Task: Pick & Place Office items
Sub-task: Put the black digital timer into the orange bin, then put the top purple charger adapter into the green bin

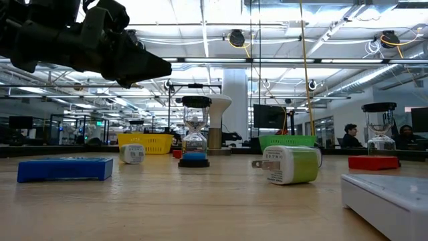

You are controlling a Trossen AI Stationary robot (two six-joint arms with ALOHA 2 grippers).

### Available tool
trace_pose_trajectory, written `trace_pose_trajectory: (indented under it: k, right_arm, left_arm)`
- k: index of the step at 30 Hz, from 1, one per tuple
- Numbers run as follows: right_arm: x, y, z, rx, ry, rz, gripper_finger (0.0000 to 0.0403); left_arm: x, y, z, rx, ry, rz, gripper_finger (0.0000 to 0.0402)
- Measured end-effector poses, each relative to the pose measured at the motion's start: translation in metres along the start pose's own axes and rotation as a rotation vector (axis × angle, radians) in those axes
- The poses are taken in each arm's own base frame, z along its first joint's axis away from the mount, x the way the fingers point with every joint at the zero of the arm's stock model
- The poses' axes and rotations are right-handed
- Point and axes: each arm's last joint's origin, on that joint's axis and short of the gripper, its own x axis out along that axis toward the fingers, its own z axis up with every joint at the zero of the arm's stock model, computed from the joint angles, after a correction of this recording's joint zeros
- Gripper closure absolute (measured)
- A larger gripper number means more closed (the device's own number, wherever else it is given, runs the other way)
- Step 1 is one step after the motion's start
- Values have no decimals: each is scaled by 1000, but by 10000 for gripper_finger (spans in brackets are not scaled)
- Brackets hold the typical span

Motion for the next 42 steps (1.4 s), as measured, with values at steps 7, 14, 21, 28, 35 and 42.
trace_pose_trajectory:
  k: [7, 14, 21, 28, 35, 42]
  right_arm:
    - [9, -2, 2, -5, 3, 0, 242]
    - [9, -3, 2, -20, 24, -17, 228]
    - [9, -4, 2, -23, 15, -29, 219]
    - [9, -4, 4, -51, 13, -35, 229]
    - [-7, 6, 3, -174, 56, -10, 285]
    - [-19, 12, -9, -427, 141, 64, 378]
  left_arm:
    - [0, 0, 0, 0, 0, 1, 295]
    - [0, 0, 0, 0, 0, 0, 295]
    - [0, 0, 0, 0, 0, 0, 295]
    - [0, 0, 0, 0, 0, 0, 295]
    - [0, 0, 0, 0, 0, 0, 295]
    - [0, 0, 0, 0, 0, 0, 295]
